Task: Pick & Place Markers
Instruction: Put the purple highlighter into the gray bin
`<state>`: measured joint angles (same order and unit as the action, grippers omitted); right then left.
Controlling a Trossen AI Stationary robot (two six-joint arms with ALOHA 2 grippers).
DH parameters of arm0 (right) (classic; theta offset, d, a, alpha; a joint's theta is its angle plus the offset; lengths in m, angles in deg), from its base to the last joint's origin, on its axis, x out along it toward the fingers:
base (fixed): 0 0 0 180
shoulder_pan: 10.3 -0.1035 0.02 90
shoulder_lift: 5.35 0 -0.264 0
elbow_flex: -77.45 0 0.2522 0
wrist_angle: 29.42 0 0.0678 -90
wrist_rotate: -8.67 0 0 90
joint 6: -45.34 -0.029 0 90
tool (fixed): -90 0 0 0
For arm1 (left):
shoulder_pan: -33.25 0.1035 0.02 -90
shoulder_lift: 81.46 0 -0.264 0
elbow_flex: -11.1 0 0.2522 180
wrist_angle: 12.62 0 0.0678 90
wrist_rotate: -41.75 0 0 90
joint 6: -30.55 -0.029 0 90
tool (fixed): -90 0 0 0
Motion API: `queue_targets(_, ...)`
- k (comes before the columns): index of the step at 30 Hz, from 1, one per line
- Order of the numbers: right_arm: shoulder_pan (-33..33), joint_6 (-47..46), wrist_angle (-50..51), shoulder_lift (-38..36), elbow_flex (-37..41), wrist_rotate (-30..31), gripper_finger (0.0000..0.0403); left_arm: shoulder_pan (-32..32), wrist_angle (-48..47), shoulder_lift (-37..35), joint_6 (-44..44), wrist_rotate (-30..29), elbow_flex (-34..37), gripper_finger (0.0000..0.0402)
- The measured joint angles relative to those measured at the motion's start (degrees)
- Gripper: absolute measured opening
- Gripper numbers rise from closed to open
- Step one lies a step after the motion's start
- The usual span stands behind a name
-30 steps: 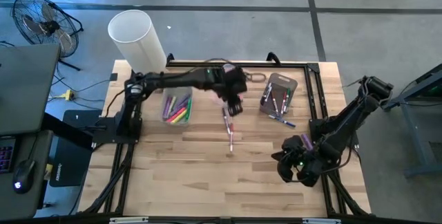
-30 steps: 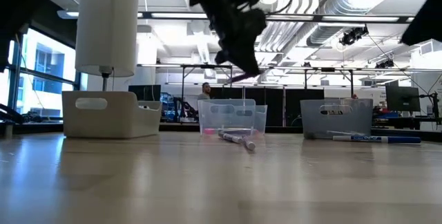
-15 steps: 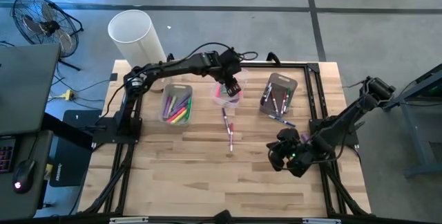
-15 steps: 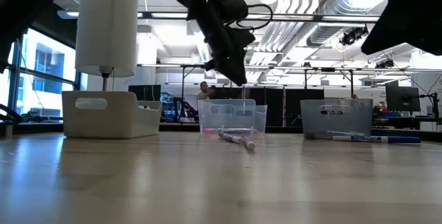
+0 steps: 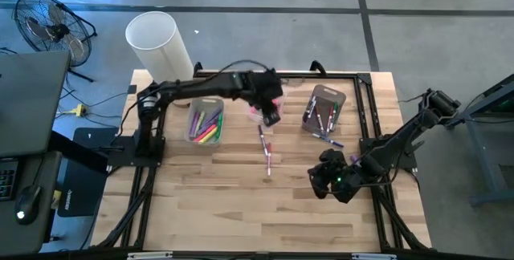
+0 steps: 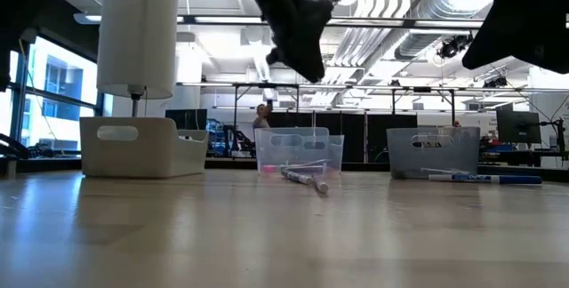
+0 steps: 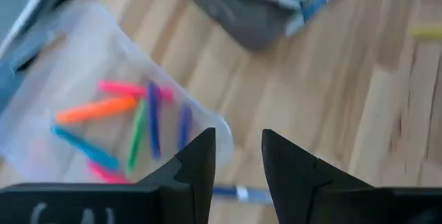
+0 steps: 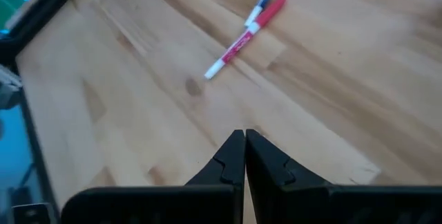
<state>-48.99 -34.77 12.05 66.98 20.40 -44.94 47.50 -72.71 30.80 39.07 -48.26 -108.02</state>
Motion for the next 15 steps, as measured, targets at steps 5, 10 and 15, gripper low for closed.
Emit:
queue_targets(5,-1.7,2.1,-4.8,0.0,0.0,0.0,0.0001,-8.1,-3.6,-1.5,-1.0,-1.4,0.2,0.0090)
queue_targets(10,-3.5,4.0,-6.7,0.0,0.0,-4.1,0.0000,-17.1,-6.0,-2.6,-0.8,3.1,0.1,0.0051)
queue_targets(15,-4.5,7.6,-6.6,0.0,0.0,-9.3,0.0000,-26.0,-6.1,-2.5,3.5,-0.4,0.4,0.0006)
